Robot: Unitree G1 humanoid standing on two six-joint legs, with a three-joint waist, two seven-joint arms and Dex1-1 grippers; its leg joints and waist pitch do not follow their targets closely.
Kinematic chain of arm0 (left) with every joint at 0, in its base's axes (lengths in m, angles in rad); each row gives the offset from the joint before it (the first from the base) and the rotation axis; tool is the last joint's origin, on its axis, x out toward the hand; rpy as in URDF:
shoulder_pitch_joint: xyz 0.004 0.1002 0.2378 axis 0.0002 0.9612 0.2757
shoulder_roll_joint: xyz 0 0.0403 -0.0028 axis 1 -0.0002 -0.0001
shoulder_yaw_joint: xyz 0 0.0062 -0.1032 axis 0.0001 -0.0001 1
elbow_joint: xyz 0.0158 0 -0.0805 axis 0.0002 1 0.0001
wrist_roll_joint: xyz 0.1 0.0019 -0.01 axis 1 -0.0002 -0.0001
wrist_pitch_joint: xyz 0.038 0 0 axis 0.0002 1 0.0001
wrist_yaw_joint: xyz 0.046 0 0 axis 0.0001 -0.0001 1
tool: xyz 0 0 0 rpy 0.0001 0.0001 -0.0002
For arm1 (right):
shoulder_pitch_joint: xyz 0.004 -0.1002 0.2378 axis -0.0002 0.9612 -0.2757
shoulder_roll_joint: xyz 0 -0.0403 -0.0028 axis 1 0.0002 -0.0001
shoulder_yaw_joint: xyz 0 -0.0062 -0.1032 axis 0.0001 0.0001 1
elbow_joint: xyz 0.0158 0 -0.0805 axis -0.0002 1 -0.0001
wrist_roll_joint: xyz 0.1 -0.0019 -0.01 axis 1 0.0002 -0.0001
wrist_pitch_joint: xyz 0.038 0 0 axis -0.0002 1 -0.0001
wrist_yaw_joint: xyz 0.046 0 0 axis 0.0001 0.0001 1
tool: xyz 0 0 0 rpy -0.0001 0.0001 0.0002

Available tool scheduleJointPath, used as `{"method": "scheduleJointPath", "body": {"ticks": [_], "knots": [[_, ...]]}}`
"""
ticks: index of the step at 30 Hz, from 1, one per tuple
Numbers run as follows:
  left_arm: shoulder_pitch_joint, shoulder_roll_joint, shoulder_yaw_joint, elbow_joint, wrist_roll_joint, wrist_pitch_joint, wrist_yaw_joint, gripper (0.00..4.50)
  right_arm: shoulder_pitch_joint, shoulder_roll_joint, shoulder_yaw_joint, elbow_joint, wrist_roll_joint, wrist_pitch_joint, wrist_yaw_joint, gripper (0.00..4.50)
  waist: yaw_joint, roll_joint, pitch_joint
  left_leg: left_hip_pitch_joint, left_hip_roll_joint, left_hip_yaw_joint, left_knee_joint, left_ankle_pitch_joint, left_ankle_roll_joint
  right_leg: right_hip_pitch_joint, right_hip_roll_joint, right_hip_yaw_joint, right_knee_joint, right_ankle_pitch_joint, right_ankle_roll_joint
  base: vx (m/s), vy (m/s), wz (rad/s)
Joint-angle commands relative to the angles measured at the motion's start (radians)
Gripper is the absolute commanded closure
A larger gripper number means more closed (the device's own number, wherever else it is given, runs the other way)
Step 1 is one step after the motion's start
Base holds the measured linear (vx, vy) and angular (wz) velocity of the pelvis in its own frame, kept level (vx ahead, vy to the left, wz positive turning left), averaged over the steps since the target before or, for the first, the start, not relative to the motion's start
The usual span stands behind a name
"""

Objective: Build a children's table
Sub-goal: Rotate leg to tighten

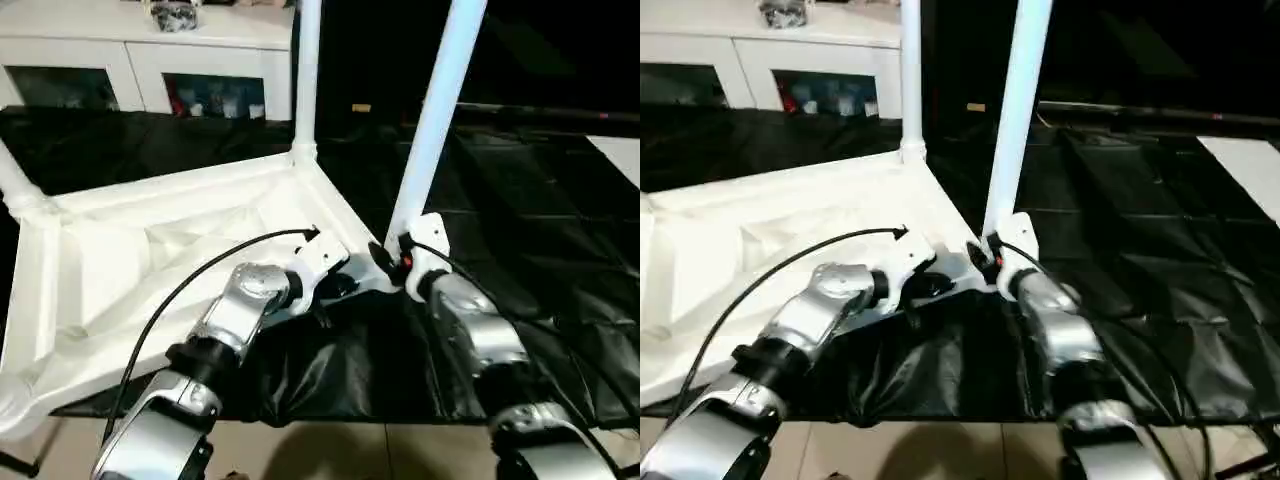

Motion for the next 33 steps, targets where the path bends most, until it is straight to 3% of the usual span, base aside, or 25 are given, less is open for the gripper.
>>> {"method": "scheduleJointPath", "body": {"ticks": [1, 3, 7, 10, 11, 14, 18, 23, 29, 31, 33], "knots": [[-0.055, -0.05, -0.013, -0.006, 0.0, -0.033, 0.056, 4.5, -0.001, 0.082, 0.077, 0.018, 0.01, 0.014, 0.095, 1.81, -0.01, 0.0, -0.049, 0.028, 0.04, -0.034, -0.083, -0.508, -0.008, 0.015, -0.071, 0.026, -0.105, -0.613, -0.066, 0.0, 0.0, 0.0], [-0.053, -0.039, -0.012, -0.005, -0.002, -0.042, 0.047, 4.5, 0.0, 0.075, 0.081, 0.018, -0.001, -0.002, 0.101, 1.48, -0.009, -0.001, -0.049, 0.027, 0.041, -0.033, -0.085, -0.507, -0.008, 0.014, -0.071, 0.028, -0.104, -0.604, -0.069, 0.0, 0.0, 0.0], [-0.04, -0.007, -0.009, -0.016, -0.012, -0.078, -0.012, 4.5, 0.009, 0.037, 0.111, 0.014, -0.022, -0.051, 0.15, 1.35, -0.005, -0.002, -0.052, 0.026, 0.043, -0.029, -0.086, -0.483, -0.002, 0.012, -0.074, 0.036, -0.099, -0.569, -0.089, 0.0, 0.0, 0.0], [-0.029, 0.012, -0.009, -0.032, -0.024, -0.083, -0.051, 4.5, 0.019, 0.01, 0.123, 0.0, -0.016, -0.065, 0.216, 1.35, 0.0, -0.001, -0.057, 0.014, 0.047, -0.024, -0.09, -0.415, 0.01, 0.019, -0.073, 0.048, -0.081, -0.457, -0.132, 0.0, 0.0, 0.0], [-0.025, 0.021, -0.01, -0.038, -0.028, -0.094, -0.069, 4.5, 0.026, -0.003, 0.13, -0.01, -0.011, -0.07, 0.253, 1.35, 0.0, -0.001, -0.057, 0.014, 0.047, -0.024, -0.09, -0.415, 0.01, 0.019, -0.073, 0.048, -0.081, -0.457, -0.132, 0.0, 0.0, 0.0], [0.001, 0.065, -0.009, -0.077, -0.063, -0.115, -0.168, 4.5, 0.076, -0.083, 0.171, -0.092, 0.024, -0.08, 0.468, 1.35, 0.011, -0.005, -0.061, 0.008, 0.047, -0.014, -0.084, -0.346, 0.04, 0.027, -0.072, 0.058, -0.066, -0.37, -0.168, 0.017, -0.008, 0.01], [0.02, 0.098, -0.012, -0.109, -0.094, -0.141, -0.258, 4.5, 0.11, -0.144, 0.19, -0.136, 0.045, -0.089, 0.603, 1.35, 0.018, -0.011, -0.069, 0.001, 0.048, -0.008, -0.074, -0.259, 0.07, 0.031, -0.07, 0.065, -0.047, -0.273, -0.213, 0.052, -0.031, 0.04], [0.034, 0.135, -0.015, -0.135, -0.114, -0.147, -0.338, 4.5, 0.166, -0.232, 0.224, -0.23, 0.098, -0.038, 0.788, 1.35, 0.037, -0.005, -0.074, 0.001, 0.051, -0.002, -0.068, -0.143, 0.112, 0.037, -0.06, 0.064, -0.021, -0.108, -0.263, 0.032, -0.022, 0.01], [0.049, 0.179, -0.025, -0.156, -0.132, -0.138, -0.417, 4.5, 0.215, -0.312, 0.254, -0.317, 0.122, 0.028, 0.918, 1.35, 0.048, -0.002, -0.071, 0.005, 0.056, -0.001, -0.07, -0.178, 0.099, 0.036, -0.06, 0.063, -0.024, -0.154, -0.258, 0.0, 0.0, 0.0], [0.053, 0.189, -0.025, -0.163, -0.136, -0.133, -0.438, 4.5, 0.224, -0.33, 0.261, -0.335, 0.123, 0.037, 0.942, 1.51, 0.051, -0.003, -0.066, 0.01, 0.054, 0.0, -0.074, -0.235, 0.067, 0.031, -0.063, 0.064, -0.039, -0.259, -0.233, 0.0, 0.0, 0.0], [0.056, 0.196, -0.024, -0.165, -0.137, -0.134, -0.449, 4.5, 0.232, -0.344, 0.268, -0.351, 0.119, 0.045, 0.959, 1.61, 0.054, -0.003, -0.065, 0.013, 0.054, -0.001, -0.076, -0.252, 0.053, 0.03, -0.065, 0.066, -0.044, -0.304, -0.215, 0.0, 0.0, 0.0]]}}
